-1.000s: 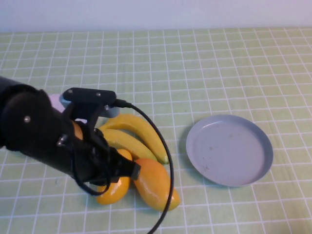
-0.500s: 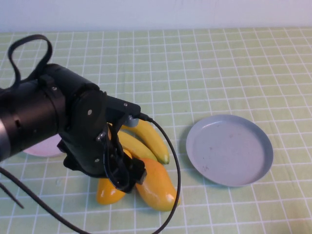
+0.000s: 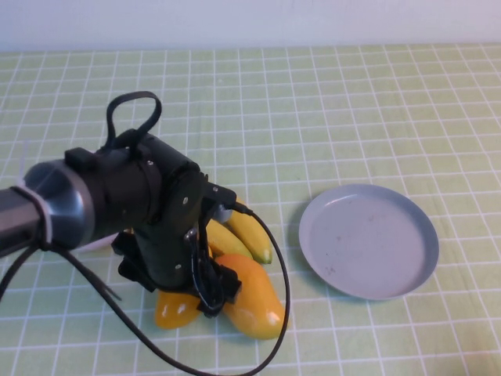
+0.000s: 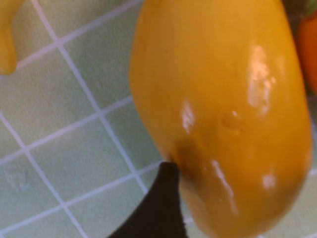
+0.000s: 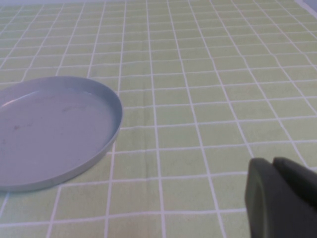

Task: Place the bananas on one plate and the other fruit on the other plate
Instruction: Put one type of fruit in the left plate

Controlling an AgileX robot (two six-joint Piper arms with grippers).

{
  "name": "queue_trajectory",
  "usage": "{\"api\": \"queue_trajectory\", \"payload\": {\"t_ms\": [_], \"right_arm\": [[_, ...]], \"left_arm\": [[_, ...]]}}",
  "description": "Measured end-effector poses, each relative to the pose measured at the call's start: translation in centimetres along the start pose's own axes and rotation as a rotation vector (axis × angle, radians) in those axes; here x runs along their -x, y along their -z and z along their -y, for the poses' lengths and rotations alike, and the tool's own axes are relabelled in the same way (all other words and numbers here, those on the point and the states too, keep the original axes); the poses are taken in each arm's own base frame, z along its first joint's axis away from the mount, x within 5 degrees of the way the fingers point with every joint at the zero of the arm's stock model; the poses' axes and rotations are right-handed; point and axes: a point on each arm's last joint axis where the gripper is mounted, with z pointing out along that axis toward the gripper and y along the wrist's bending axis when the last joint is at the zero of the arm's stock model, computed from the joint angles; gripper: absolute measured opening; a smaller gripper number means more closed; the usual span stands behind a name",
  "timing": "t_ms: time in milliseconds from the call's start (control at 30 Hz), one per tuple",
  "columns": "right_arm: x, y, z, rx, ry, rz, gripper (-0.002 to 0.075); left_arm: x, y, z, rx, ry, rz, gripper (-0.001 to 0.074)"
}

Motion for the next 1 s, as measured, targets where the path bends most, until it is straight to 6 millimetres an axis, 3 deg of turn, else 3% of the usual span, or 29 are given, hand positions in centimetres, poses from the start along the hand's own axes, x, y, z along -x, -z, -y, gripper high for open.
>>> {"api": "queue_trajectory", "payload": {"t_ms": [500,733,900,1000], "right_arm": [[0.0,0.0,0.0,0.0,-0.001,0.0,-0.0016],[0.0,0.0,0.0,0.001,-0.002,0.0,-0.0015],[0.0,0.0,0.0,0.001,-0.002,0.0,-0.0015],[0.0,0.0,0.0,0.001,-0.002,0.0,-0.0015]], "left_arm": [[1.3,-2.7,-0.1,0.012,-0.001,0.021,0.0668],[1.6,-3.0,0.0,0.005,0.006,0.049,0.0666],[1.7,-3.0,0.0,0.003,0.022,0.055,0.0539],[1.7,-3.0,0.0,0.006,0.019,0.056,0.054]]}}
